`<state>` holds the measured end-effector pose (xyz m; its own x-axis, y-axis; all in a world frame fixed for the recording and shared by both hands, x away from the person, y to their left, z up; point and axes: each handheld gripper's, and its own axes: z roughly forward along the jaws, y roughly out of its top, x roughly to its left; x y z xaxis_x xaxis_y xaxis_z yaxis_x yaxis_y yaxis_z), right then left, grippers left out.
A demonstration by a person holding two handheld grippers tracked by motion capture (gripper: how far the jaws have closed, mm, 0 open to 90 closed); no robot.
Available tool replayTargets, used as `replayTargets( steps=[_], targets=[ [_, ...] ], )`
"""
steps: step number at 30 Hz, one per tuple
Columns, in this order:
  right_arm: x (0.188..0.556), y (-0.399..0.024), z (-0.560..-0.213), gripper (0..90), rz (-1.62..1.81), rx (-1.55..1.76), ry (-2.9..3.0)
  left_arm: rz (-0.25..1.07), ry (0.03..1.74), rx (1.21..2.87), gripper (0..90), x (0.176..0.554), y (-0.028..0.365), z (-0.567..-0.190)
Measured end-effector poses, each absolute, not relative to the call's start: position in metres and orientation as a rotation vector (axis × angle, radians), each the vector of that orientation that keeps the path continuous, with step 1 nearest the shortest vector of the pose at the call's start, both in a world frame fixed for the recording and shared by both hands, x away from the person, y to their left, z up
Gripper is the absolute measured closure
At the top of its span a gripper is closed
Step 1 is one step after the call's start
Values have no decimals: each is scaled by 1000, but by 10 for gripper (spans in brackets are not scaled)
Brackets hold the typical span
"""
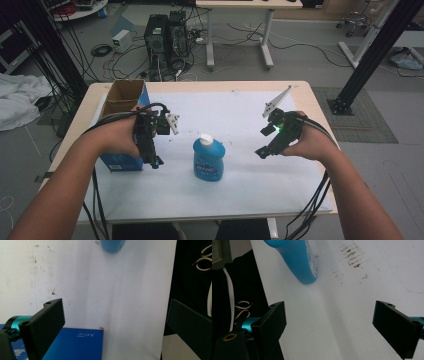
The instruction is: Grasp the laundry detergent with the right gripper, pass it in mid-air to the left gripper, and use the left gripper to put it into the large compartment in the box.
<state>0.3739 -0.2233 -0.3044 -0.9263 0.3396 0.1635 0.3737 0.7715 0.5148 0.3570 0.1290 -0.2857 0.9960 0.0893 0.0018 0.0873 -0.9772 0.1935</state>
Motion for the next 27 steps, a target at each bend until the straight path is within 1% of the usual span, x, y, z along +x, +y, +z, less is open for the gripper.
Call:
replayTargets(
  steps=[27],
  targets=[
    [354, -196, -338, 109, -951, -522, -2876, 16, 129, 2936, 17, 352, 135, -289]
  ],
)
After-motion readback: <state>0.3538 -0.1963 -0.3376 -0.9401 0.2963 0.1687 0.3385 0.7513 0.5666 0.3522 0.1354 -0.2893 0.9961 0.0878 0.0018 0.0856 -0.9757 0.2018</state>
